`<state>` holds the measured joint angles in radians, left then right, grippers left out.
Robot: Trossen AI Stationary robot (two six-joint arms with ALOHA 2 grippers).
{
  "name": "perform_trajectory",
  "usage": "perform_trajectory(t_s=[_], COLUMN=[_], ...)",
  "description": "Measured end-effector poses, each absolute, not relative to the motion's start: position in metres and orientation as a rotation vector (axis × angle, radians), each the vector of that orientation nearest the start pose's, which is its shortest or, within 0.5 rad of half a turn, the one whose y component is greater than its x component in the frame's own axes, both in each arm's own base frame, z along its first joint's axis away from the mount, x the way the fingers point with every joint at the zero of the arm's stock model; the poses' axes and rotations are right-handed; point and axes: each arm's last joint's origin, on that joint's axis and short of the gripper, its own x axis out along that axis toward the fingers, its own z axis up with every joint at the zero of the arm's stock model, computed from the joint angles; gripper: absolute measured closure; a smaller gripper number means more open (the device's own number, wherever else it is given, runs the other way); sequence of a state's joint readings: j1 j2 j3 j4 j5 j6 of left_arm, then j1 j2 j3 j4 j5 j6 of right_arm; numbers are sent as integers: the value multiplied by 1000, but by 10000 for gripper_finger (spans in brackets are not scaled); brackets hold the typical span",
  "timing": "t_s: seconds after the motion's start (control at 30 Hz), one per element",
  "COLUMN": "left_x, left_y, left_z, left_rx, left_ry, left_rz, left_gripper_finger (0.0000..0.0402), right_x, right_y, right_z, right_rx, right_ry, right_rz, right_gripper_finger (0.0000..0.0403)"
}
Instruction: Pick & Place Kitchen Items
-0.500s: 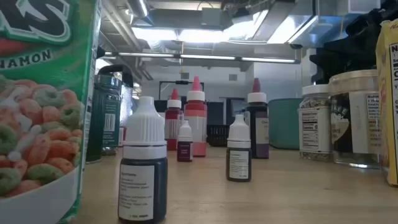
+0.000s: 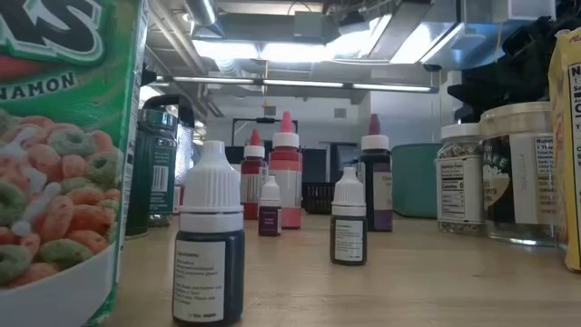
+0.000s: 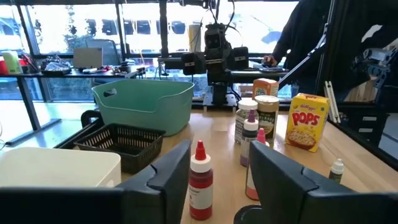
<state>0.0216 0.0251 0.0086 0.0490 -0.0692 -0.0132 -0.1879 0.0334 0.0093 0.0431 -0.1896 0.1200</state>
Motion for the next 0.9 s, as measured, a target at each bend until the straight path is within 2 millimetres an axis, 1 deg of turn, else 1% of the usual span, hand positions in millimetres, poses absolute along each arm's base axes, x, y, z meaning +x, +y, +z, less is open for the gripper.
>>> perform_trajectory(t_s=[0.5,0.67,0.73,0.8,0.9], left_x=[99,99,99,99,99], left_y=[4,4,4,4,4], left_z=[169,169,169,169,169], left_rx=[-14,-14,-14,-14,-14], left_ry=[-33,-33,-33,-33,-33], left_rz=[91,91,91,91,91], left_gripper_finger=[242,240,241,241,240], right_x=[98,98,97,95,92], right_y=[-13,-12,-12,-12,-13], right_z=[168,169,174,183,195], right_rx=[113,119,120,120,137], right_ry=[-17,-20,-15,-16,17], right_rz=[1,27,27,25,-22], right_gripper_finger=[198,198,198,198,198])
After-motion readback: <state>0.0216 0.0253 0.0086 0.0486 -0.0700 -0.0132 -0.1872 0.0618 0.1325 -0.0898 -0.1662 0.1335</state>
